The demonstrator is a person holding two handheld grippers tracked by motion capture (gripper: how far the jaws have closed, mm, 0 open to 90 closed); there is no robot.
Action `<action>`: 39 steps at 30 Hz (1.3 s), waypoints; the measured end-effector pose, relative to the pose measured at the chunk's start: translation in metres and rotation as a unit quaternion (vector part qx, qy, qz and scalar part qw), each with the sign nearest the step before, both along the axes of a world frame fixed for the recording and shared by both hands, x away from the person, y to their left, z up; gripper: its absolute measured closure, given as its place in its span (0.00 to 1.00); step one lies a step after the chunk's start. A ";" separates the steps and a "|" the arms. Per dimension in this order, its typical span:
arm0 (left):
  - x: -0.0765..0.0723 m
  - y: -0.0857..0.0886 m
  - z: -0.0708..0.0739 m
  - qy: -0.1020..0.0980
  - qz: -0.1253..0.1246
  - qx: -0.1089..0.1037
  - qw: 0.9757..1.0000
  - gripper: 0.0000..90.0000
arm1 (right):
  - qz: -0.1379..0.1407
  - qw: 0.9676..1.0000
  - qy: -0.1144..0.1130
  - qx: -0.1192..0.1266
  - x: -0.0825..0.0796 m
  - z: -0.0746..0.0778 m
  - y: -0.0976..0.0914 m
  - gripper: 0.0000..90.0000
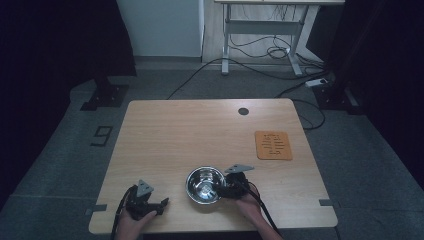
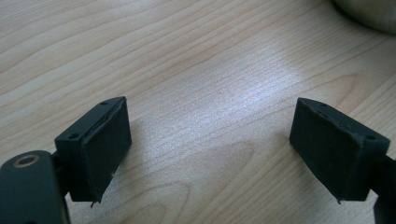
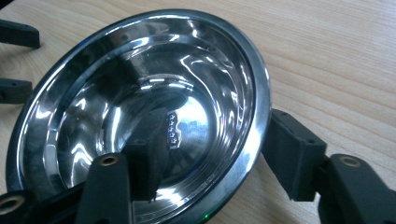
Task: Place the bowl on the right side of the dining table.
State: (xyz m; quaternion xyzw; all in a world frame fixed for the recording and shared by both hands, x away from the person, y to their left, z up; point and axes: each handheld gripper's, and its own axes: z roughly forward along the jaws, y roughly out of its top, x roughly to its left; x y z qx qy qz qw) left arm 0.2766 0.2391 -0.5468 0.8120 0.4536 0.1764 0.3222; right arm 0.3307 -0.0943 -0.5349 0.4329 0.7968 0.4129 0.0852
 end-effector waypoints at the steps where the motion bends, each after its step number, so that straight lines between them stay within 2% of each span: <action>1: 0.000 0.000 0.000 0.000 0.000 0.000 1.000 0.14 | 0.000 1.000 0.000 0.000 0.000 0.000 0.000 0.49; 2: 0.000 0.000 0.000 0.000 0.000 0.000 1.000 0.14 | 0.004 1.000 0.005 0.001 0.001 -0.001 0.000 0.54; 3: 0.000 0.000 0.000 0.000 0.000 0.000 1.000 0.14 | 0.004 1.000 0.005 0.001 0.001 -0.001 0.000 0.54; 8: 0.000 0.000 0.000 0.000 0.000 -0.001 1.000 0.14 | 0.003 1.000 0.029 0.008 0.003 -0.005 0.000 0.67; 12: 0.000 0.000 0.000 0.000 0.000 0.000 1.000 0.14 | 0.002 0.999 0.037 0.012 0.005 -0.006 -0.002 0.72; 14: 0.000 0.000 0.000 0.000 0.000 0.000 1.000 0.14 | 0.002 0.999 0.048 0.025 0.006 -0.007 -0.003 0.75; 17: 0.000 0.000 0.000 0.000 0.000 0.000 1.000 0.14 | -0.002 0.998 0.053 0.031 0.006 -0.007 -0.004 0.78; 20: 0.000 0.000 0.000 0.000 0.000 0.000 1.000 0.14 | -0.005 0.998 0.059 0.037 0.007 -0.008 -0.005 0.89; 21: 0.000 0.000 0.000 0.000 0.000 0.000 1.000 0.14 | -0.005 0.998 0.059 0.037 0.007 -0.008 -0.005 0.89; 22: 0.000 0.000 0.000 0.000 0.000 0.000 1.000 0.14 | -0.006 0.996 0.070 0.051 0.007 -0.009 -0.005 0.92; 23: 0.000 0.000 0.000 0.000 0.000 0.000 1.000 0.14 | -0.006 0.996 0.070 0.051 0.007 -0.009 -0.005 0.92; 24: 0.000 0.000 0.000 0.000 0.000 0.000 1.000 0.14 | -0.005 0.994 0.082 0.065 0.007 -0.010 -0.006 0.94; 27: 0.000 0.000 0.000 0.000 0.000 0.000 1.000 0.14 | 0.000 0.994 0.086 0.073 0.008 -0.010 -0.006 0.95; 32: 0.000 0.000 0.000 0.000 0.000 0.000 1.000 0.14 | -0.005 0.994 0.086 0.073 0.007 -0.010 -0.007 0.95; 39: 0.000 0.000 0.000 0.000 0.000 0.000 1.000 0.14 | -0.013 0.992 0.093 0.086 0.009 -0.011 -0.010 0.95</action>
